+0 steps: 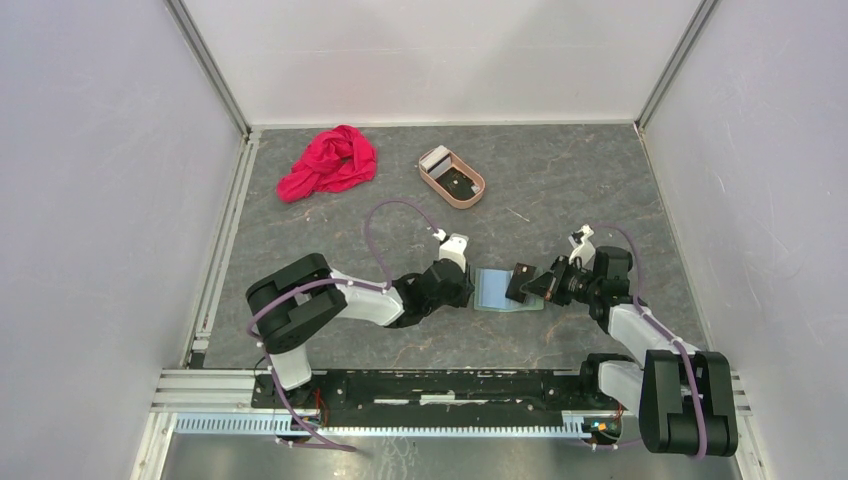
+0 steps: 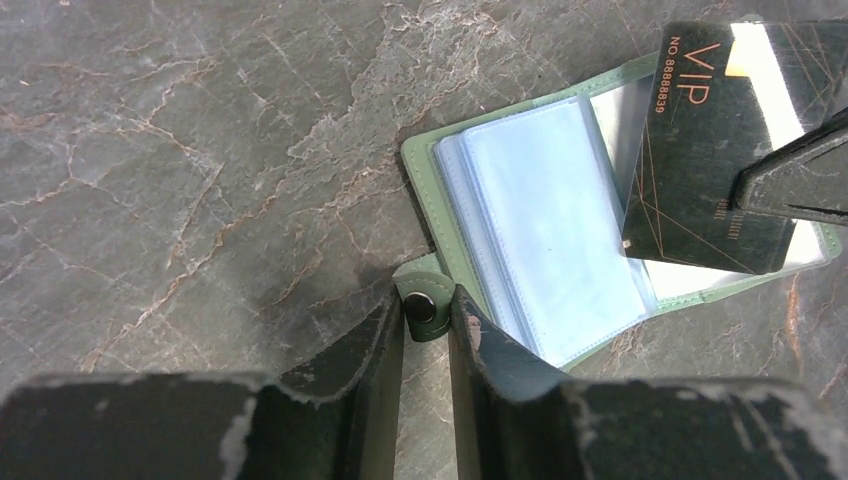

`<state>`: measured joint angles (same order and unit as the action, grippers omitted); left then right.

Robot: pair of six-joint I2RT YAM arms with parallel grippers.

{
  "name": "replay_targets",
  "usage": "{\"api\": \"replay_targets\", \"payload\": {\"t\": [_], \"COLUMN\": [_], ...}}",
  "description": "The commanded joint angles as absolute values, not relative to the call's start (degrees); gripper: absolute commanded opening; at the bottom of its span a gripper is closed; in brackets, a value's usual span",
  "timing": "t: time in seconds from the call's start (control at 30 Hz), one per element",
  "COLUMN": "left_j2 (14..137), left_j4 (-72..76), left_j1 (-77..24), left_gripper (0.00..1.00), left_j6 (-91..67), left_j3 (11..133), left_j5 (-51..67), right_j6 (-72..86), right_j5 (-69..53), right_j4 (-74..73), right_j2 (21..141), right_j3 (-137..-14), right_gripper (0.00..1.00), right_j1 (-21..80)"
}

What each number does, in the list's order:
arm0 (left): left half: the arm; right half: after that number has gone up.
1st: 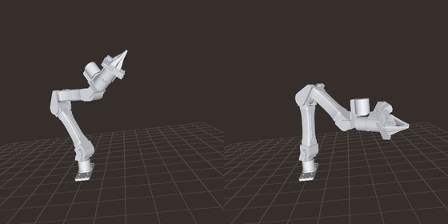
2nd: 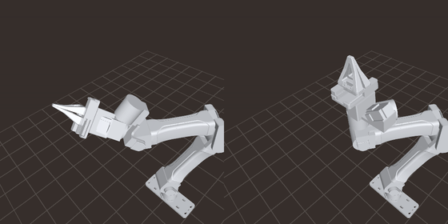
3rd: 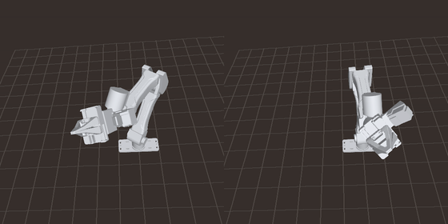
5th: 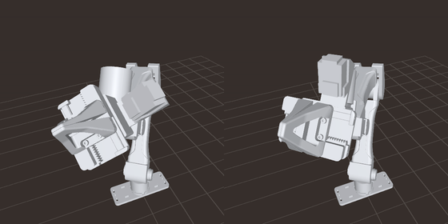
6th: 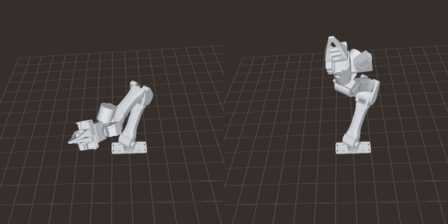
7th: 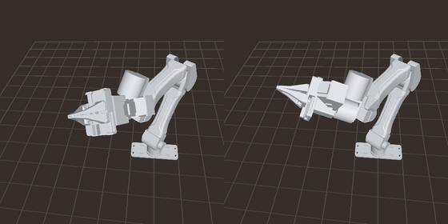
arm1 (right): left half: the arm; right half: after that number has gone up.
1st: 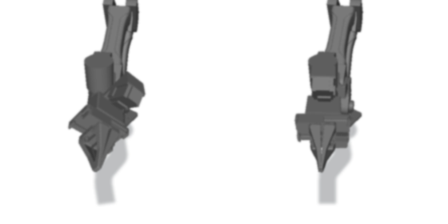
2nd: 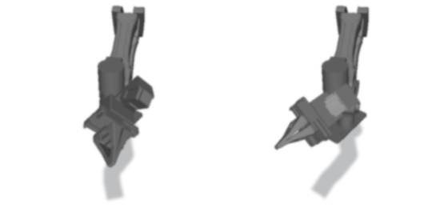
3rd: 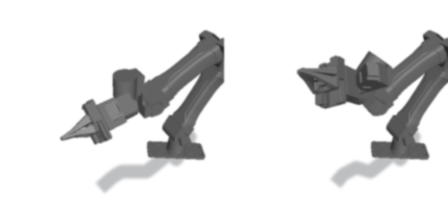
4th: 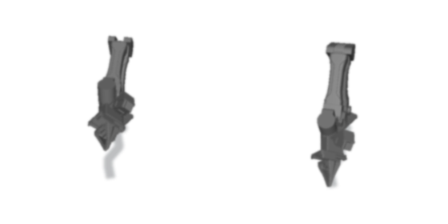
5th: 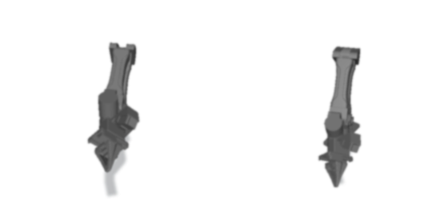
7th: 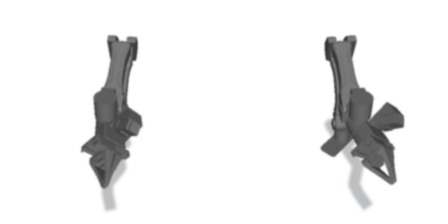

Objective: Put the credit cards into the card holder
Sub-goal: Place the credit card in the storage box.

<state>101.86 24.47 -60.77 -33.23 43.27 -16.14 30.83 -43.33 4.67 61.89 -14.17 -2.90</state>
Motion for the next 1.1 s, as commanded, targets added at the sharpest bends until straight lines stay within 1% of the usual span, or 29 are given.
{"api": "replay_targets", "payload": {"t": [0.0,0.27,0.47,0.63,0.67,0.73,0.83,0.9,0.93,1.0,1.07], "left_j2": [100.87,97.64,92.06,86.25,84.9,82.36,78.53,76.13,75.18,74.04,74.23], "left_j4": [23.9,24.7,24.91,25.69,25.77,26.5,30.19,32.51,34.44,38.59,44.58], "left_j1": [-61.45,-61.74,-61.71,-61.78,-61.79,-61.67,-61.24,-60.14,-58.85,-54.14,-48.59], "left_gripper": [0.29,0.3,0.36,0.4,0.43,0.53,0.76,0.97,0.99,1.0,1.0], "left_j6": [-38.79,-42.19,-40.59,-37.38,-36.75,-35.7,-34.96,-34.38,-33.76,-33.88,-37.66], "left_j3": [41.63,39.16,37.6,35.91,35.72,35.23,33.82,32.94,32.5,32.36,32.17], "left_j5": [-17.47,-17.74,-17.84,-16.8,-16.93,-16.42,-14.04,-11.12,-7.39,4.95,15.76], "right_j6": [30.55,27.52,28.88,30.93,29.87,28.46,27.78,26.72,25.97,23.91,20.11], "right_j5": [-43.43,-41.71,-41.38,-45.84,-46.38,-47.83,-52.15,-57.01,-60.53,-64.92,-69.03], "right_j4": [6.18,2.34,3.61,8.2,8.14,7.91,11.34,15.13,16.77,17.25,14.75], "right_j2": [61.58,60.12,57.65,55.75,54.91,53.26,51.33,51.73,52.32,54.03,56.43], "right_j3": [-13.03,-12.92,-10.17,-10.32,-11.07,-11.98,-12.08,-12.99,-13.97,-16.65,-19.87], "right_gripper": [0.0,0.0,0.0,0.0,0.0,0.0,0.0,0.0,0.0,0.0,0.0], "right_j1": [-3.25,-4.16,-4.57,-4.75,-4.78,-4.83,-4.92,-4.92,-4.88,-4.83,-4.51]}}
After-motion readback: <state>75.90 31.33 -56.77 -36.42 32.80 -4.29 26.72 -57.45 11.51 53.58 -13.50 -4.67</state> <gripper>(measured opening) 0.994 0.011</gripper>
